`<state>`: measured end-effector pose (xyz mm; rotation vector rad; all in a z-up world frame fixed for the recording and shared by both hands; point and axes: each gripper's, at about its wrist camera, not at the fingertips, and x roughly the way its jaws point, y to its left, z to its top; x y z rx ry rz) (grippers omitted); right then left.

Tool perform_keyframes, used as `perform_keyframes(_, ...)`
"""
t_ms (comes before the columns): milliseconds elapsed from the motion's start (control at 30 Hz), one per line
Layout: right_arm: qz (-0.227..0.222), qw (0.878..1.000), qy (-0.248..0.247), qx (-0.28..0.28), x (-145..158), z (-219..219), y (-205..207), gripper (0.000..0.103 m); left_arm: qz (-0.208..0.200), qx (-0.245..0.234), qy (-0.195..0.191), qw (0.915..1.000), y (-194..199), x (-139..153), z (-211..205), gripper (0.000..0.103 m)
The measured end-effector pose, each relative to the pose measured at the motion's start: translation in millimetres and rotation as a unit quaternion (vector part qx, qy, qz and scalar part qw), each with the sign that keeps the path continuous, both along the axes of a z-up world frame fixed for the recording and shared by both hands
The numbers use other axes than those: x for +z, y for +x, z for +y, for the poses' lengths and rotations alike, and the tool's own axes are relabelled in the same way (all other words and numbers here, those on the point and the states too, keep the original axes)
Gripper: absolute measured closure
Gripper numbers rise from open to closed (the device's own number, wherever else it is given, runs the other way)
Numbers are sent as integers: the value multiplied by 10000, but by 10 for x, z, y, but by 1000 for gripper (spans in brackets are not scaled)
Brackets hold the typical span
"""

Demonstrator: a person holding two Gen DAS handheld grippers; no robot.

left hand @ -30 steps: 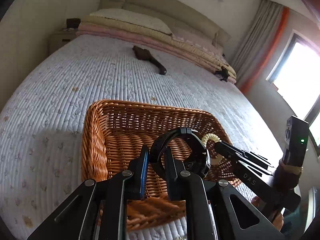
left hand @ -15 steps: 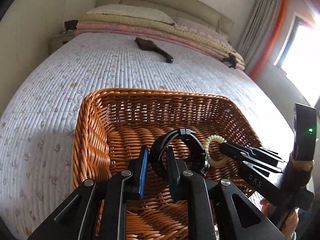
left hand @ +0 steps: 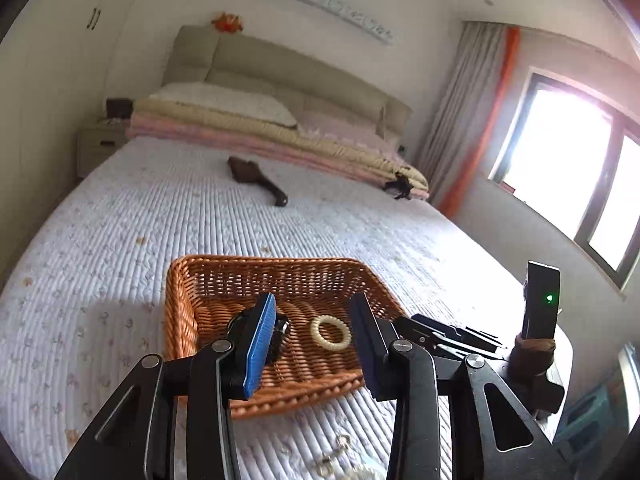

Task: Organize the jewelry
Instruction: 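Move both open tools back over the remaining jewelry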

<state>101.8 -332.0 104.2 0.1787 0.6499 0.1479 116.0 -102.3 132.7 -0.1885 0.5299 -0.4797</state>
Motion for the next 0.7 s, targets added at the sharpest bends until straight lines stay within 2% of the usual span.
perform_keyframes(233,-317,9994,107,-81,140,4,-871,69,-248,-84,-74,9996,-807,145,153,62)
perform_keyframes(467,-652,9978,-77,-50,26,109,-1582,68,-266,73,-28,9996,-1403,-91,308,62)
perform_keyframes(600,-557,9979,-266,202,-109,233,-1685,64,-181,40,-214,9996,-1501,-294,373,62)
perform_keyframes(700,-428,9975,-426,355,-265,321,-1704,64,-7,150,51,9999,-1406,-484,338,62)
